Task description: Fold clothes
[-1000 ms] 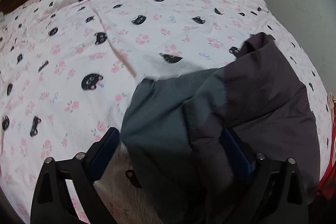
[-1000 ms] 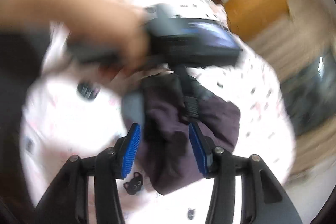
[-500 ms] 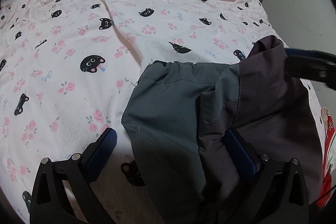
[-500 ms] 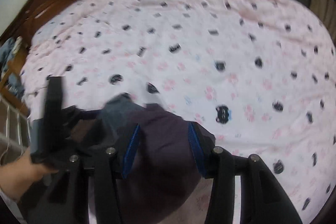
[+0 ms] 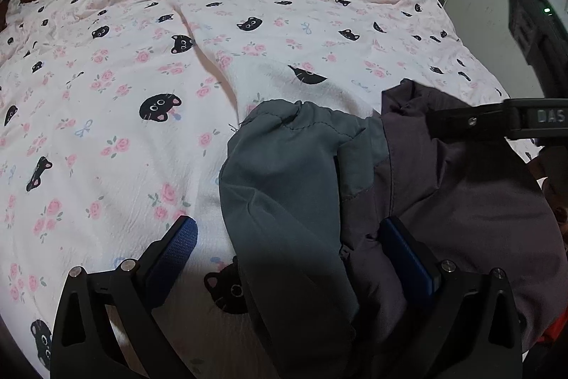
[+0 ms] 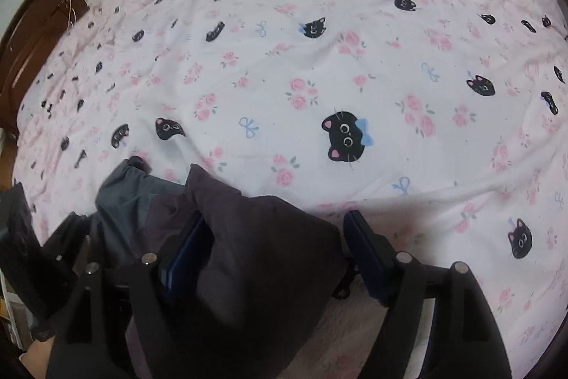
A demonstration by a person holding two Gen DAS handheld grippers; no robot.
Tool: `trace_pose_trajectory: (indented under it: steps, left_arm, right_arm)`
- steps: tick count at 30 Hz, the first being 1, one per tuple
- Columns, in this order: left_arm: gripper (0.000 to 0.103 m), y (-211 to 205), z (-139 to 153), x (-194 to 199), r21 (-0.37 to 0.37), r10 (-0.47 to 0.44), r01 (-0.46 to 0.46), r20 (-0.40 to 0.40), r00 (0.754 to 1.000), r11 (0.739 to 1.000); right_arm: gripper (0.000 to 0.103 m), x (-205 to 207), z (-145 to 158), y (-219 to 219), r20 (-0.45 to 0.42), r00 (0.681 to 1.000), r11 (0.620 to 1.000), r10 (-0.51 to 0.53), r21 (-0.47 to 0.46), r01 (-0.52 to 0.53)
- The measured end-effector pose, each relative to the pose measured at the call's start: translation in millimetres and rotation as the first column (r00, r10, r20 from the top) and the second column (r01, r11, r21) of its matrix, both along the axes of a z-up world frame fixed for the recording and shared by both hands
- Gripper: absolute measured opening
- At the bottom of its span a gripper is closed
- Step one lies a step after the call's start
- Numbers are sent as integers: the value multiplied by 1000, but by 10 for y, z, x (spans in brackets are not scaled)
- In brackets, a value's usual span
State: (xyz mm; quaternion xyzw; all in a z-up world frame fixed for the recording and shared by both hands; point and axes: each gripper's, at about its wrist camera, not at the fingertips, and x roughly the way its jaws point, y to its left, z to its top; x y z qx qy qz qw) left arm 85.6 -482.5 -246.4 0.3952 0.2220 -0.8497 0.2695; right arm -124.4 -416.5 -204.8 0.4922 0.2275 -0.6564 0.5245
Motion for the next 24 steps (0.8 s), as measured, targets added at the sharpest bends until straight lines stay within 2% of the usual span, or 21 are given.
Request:
trace_pose_trajectory:
  steps: [5,6,8,9,12,15,18,21,24]
  left_arm:
    - [103,21,55,18,-14,9,-9,-10,1000,1000]
    - [103,21,90,27,-19,16,-16,-11,1000,1000]
    - [103,35,199,61,-43,31,-32,-22,999,999]
    - [102,55,274,88,-64,39,-41,-35,999,997]
    - [102,158,565,180,-120,33,-44,-89,995,992]
    - [102,279,846,242,-159,1,-23,-137,991,987]
    - [102,396,1002,248,-145,-51,28,-155,987,989]
    - [102,472,828,131,-117,-65,60,-39,997,991]
    - [103,502,523,73,-88,-46,52,76,996,995]
  right_arm:
    - [66,313,524,282,-167,983,991,78,-93,-94]
    - [65,376,658,375,-185,978,986,92,-122,-116]
    - [52,481,824,511,-179,975,976,134,-146,-161]
    - [50,534,871,558,-175,972,972,157,-147,-184]
    - [38,697,871,648,-169,959,963,229,-102,-248]
    - [22,831,709,676,-159,945,955,286,-37,-295]
    - [19,893,549,671,-167,940,953,298,-1,-302]
    - [19,865,437,658,-130,952,960,278,0,-280]
    - [19,854,354,666,-114,955,961,275,-2,-277]
